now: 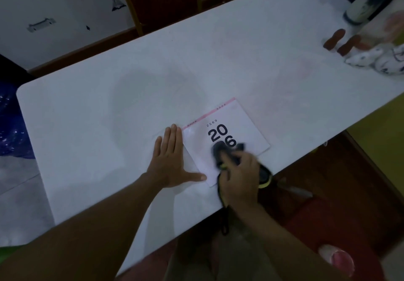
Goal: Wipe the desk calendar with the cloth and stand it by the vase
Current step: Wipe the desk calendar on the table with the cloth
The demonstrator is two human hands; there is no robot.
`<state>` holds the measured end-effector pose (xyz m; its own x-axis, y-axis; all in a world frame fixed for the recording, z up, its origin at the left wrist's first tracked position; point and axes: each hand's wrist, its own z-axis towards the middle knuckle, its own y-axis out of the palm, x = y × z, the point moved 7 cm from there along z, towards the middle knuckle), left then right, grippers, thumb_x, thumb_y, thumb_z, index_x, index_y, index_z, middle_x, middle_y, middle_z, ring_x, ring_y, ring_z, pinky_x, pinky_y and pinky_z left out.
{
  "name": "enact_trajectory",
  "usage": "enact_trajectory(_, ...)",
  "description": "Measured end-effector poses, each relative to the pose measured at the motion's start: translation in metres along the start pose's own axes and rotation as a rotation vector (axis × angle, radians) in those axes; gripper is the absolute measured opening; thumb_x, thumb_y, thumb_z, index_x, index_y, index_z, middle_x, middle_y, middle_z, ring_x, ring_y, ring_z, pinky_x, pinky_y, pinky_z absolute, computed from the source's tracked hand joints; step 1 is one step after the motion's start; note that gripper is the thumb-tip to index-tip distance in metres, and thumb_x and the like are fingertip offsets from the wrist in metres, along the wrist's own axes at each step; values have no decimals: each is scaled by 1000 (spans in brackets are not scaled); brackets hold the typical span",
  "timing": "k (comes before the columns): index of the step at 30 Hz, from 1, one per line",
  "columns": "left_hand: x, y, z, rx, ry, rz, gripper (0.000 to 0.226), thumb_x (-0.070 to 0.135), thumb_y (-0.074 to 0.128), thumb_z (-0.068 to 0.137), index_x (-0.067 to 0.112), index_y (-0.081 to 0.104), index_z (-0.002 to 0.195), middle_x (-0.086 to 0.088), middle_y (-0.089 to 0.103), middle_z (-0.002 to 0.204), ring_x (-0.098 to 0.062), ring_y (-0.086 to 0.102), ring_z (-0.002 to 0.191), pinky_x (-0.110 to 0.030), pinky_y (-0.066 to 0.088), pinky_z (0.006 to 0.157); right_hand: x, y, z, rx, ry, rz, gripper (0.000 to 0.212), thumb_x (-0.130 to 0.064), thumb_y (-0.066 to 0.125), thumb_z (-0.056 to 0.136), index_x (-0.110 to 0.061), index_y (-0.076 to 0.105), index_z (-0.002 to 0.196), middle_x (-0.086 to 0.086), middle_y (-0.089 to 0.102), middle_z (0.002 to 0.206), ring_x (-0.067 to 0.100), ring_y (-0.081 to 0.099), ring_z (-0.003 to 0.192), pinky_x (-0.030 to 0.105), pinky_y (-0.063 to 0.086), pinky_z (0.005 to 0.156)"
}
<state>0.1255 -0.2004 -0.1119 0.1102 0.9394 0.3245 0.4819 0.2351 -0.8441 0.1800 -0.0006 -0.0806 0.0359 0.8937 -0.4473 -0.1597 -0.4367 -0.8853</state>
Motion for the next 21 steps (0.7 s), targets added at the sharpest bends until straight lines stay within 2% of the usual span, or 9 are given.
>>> enact_trajectory(2,1,0,0,-13,0,14,163,109,38,45,8,-27,154,-10,-34,163,-26,-35,149,-48,-11,125,-18,9,-27,-109,-223,33,51,-14,57,80,-21,66,130,7,54,111,30,48,106,45,49,85)
enact_trajectory(4,1,0,1,-12,-8,6,163,109,37,44,9,-29,154,-9,-35,163,-25,-36,148,-47,-13,124,-8,3,-6,-109,-310,18,51,-14,58,77,-21,70,125,8,56,107,29,47,102,44,48,81)
enact_trajectory(8,0,1,0,2,1,6,163,109,41,45,9,-28,154,-8,-34,164,-24,-34,150,-45,-15,123,30,-17,58,53,91,-12,47,-12,64,76,-23,73,122,10,56,106,31,44,102,48,47,81)
enact_trajectory(9,0,1,0,3,1,7,163,109,40,45,9,-28,154,-8,-34,164,-24,-34,150,-45,-14,123,22,-14,55,53,124,1,47,-12,63,77,-23,73,121,9,56,106,32,45,103,49,47,82)
enact_trajectory(10,0,1,0,-3,-2,4,163,109,40,45,9,-28,154,-8,-34,164,-24,-34,150,-46,-14,124,9,-8,45,27,83,16,47,-14,61,75,-23,72,120,9,55,106,32,46,102,48,47,82)
enact_trajectory(13,0,1,2,-12,-4,8,163,109,40,45,8,-29,154,-9,-35,163,-26,-34,149,-48,-11,125,-27,11,3,-123,-250,88,50,-17,56,75,-25,67,123,4,52,104,27,47,100,38,43,80)
enact_trajectory(15,0,1,1,-11,-1,6,162,109,39,46,8,-30,153,-9,-35,163,-26,-34,149,-48,-11,125,-21,12,14,-181,-350,91,52,-17,58,75,-27,70,124,4,54,105,26,46,99,37,42,81)
enact_trajectory(17,-1,3,1,-8,0,0,161,109,38,47,10,-33,152,-7,-37,162,-24,-36,149,-47,-13,125,-4,7,54,-142,-273,24,47,-15,63,78,-25,72,123,10,56,109,31,46,102,42,45,85)
enact_trajectory(21,-2,3,1,-3,9,2,161,110,36,45,11,-35,150,-6,-39,161,-22,-38,148,-45,-16,123,16,1,124,-23,114,-54,46,-15,65,87,-23,65,133,13,53,121,35,43,112,48,44,91)
